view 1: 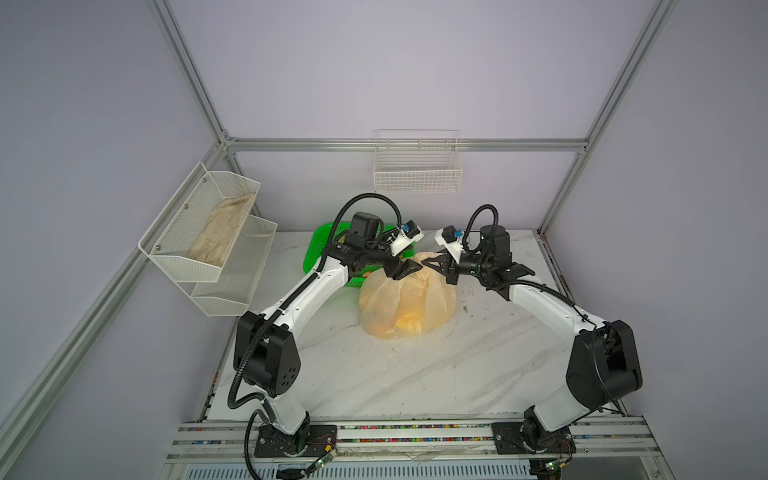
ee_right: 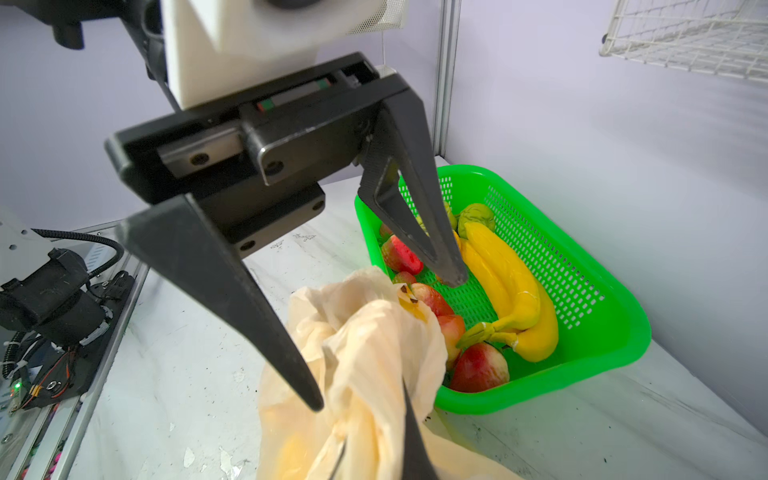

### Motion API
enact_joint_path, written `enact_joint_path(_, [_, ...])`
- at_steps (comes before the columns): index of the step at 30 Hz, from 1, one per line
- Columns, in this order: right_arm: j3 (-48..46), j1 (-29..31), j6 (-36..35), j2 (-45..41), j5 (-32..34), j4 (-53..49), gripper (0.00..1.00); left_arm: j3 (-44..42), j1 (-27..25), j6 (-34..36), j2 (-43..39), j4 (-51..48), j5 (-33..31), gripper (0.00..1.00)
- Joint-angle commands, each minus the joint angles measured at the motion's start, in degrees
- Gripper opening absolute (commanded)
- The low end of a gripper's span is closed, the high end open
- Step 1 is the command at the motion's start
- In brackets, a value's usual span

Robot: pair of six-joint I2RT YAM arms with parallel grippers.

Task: Place the fake fruits into the plastic bag and tie a complex knot

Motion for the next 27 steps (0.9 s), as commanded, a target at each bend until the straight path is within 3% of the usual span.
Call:
enact_joint_path(1, [0.2, 0.0, -1.8, -1.9, -1.7, 0.4, 0.00, 5.9, 0.6, 3.0, 0.8, -3.4, 3.8, 0.64])
enact_joint_path(6, [0.6, 0.0, -1.9, -1.9, -1.1, 0.2, 0.00, 8.5, 1.1, 4.2, 2.4, -6.4, 4.5, 0.54])
enact_joint_path(10, [0.4, 0.0, -1.8, -1.8, -1.3, 0.4, 0.00, 9.8, 1.3, 3.9, 3.0, -6.5, 5.1, 0.53])
enact_joint_path(14, [0.5, 0.0, -1.6, -1.8, -1.3, 0.6, 0.00, 11.2, 1.3, 3.6, 3.6, -6.7, 5.7, 0.44])
enact_joint_path(22, [0.5, 0.0, -0.8, -1.6, -1.5, 1.3, 0.00, 11.4, 1.3, 4.0, 4.9, -7.3, 7.6, 0.43])
enact_joint_path(27, [0.6, 0.0, -0.9, -1.7, -1.5, 1.3, 0.00, 12.8, 1.3, 4.5, 5.7, -8.3, 7.8, 0.37])
